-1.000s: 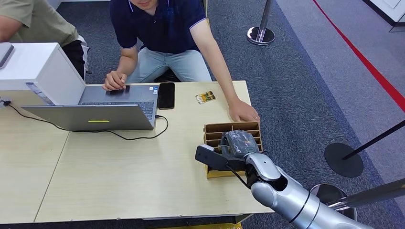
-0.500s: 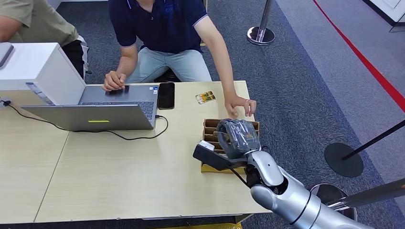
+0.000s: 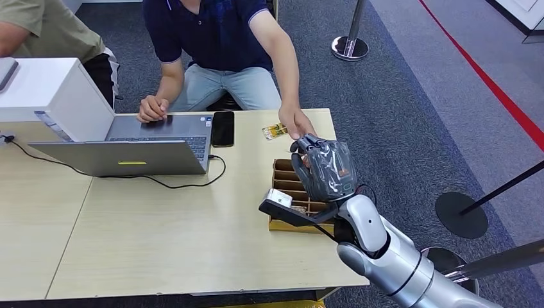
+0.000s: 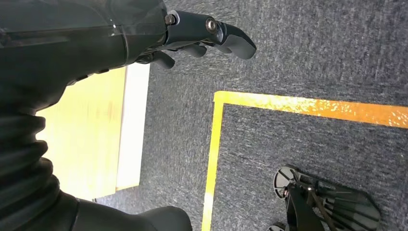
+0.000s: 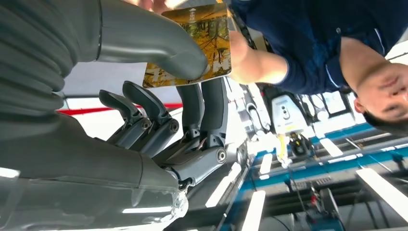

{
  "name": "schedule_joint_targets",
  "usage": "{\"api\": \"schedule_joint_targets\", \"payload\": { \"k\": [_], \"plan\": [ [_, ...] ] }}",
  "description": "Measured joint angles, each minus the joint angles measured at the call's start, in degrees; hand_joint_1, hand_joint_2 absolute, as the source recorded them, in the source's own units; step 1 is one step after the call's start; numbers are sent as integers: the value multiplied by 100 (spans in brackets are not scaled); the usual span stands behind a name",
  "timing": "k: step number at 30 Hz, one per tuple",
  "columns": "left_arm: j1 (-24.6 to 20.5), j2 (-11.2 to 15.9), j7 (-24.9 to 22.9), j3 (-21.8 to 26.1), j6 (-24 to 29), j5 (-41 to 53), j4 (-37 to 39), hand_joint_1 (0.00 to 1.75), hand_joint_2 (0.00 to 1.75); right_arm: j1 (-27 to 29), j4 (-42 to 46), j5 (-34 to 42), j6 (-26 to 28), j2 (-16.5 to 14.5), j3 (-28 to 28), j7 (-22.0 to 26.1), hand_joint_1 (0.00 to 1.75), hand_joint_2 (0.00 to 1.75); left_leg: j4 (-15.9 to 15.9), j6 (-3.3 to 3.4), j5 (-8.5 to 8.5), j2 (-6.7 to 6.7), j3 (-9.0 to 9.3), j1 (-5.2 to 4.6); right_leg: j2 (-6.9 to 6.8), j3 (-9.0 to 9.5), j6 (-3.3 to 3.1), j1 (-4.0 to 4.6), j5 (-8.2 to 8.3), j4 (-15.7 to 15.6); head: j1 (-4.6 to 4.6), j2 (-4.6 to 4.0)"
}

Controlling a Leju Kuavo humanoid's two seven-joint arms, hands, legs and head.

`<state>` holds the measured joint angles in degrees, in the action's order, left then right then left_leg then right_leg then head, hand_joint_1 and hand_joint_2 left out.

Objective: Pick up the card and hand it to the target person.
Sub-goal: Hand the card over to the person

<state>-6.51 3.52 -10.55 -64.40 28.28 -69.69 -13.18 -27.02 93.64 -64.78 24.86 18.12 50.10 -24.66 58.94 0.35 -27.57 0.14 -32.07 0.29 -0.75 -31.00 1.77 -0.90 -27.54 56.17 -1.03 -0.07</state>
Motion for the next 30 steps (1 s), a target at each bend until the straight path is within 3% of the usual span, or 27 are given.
{"api": "schedule_joint_targets", "payload": {
  "k": [12, 15, 16, 19, 26, 30],
  "plan": [
    [-15, 0, -106, -14, -85, 210, 0, 0, 175, -572, -1467, -747, 420, -567, 122, 262, 168, 175, 0, -2, 2, -1, -3, 1, -4, -1, -1, 1, 0, 1, 0, 0],
    [-15, 0, -106, -16, -134, 243, 0, 0, 175, -646, -1697, -811, 418, -640, 168, 267, 42, 175, 0, -2, 2, -1, -3, 1, -4, -1, -1, 1, 0, 1, -1, 0],
    [-15, 0, -105, -19, -165, 263, 0, 0, 131, -658, -1760, -817, 416, -663, 176, 266, 0, 175, 0, -2, 2, -1, -3, 1, -4, -1, -1, 0, 0, 1, -1, 0],
    [-16, 0, -78, -28, -195, 299, 0, 0, 0, -680, -1920, -810, 403, -714, 181, 247, 0, 175, 0, -2, 2, -1, -3, 1, -4, -2, -1, 1, 0, 1, 0, 0],
    [-14, 14, -37, -30, -131, 266, 0, 0, 0, -682, -2090, -607, 478, -715, 165, 124, 0, 175, 0, -2, 2, -1, -1, 1, -2, -4, -1, 1, 0, 0, 1, 0],
    [-10, 17, -29, -30, -122, 234, 0, 0, 0, -643, -2114, -126, 801, -639, 25, 19, 0, 175, 2, -2, 2, 0, 0, 0, -2, -6, -1, 0, 0, 0, 0, 0]
  ]
}}
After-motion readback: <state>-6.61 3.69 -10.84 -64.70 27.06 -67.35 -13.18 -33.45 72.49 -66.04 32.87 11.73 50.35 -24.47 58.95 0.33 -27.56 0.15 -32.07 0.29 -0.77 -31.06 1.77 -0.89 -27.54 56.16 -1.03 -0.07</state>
